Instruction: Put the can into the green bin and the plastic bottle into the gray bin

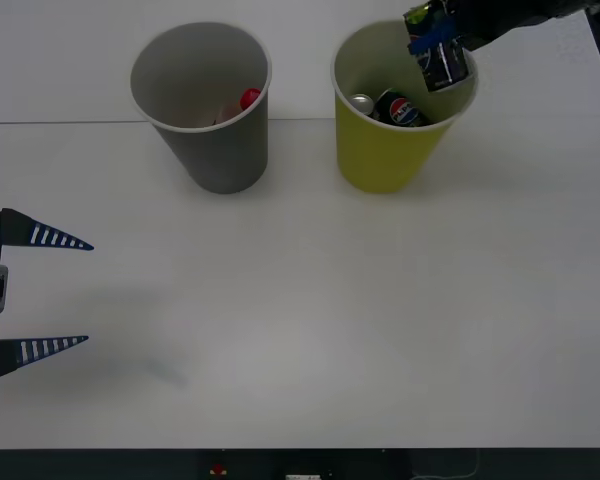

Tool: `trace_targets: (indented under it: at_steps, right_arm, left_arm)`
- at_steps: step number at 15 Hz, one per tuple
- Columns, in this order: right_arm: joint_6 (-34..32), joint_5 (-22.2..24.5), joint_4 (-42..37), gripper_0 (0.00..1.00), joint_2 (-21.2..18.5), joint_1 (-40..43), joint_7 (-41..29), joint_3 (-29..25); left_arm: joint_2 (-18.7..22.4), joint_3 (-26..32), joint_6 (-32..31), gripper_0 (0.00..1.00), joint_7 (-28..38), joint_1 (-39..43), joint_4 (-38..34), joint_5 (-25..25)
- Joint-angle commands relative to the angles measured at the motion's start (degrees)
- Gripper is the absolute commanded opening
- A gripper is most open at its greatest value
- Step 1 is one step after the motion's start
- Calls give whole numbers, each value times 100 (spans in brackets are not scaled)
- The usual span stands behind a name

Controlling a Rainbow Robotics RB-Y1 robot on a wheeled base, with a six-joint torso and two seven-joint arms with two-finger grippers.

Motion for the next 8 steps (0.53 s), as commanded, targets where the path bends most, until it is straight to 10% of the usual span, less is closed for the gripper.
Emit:
trace_targets:
  at_steps: [1, 2, 5, 8]
  right_arm:
    - [27, 159, 18, 0, 86, -26, 1, 56]
    - [27, 150, 9, 4, 94, -26, 1, 56]
    - [27, 133, 18, 100, 94, -26, 45, 91]
    - [27, 36, 9, 100, 50, -26, 256, 100]
  left_arm:
    - [0, 0, 0, 100, 0, 0, 0, 0]
    - [0, 0, 0, 100, 0, 0, 0, 0]
    - [0, 0, 0, 100, 0, 0, 0, 0]
    - [0, 0, 0, 100, 0, 0, 0, 0]
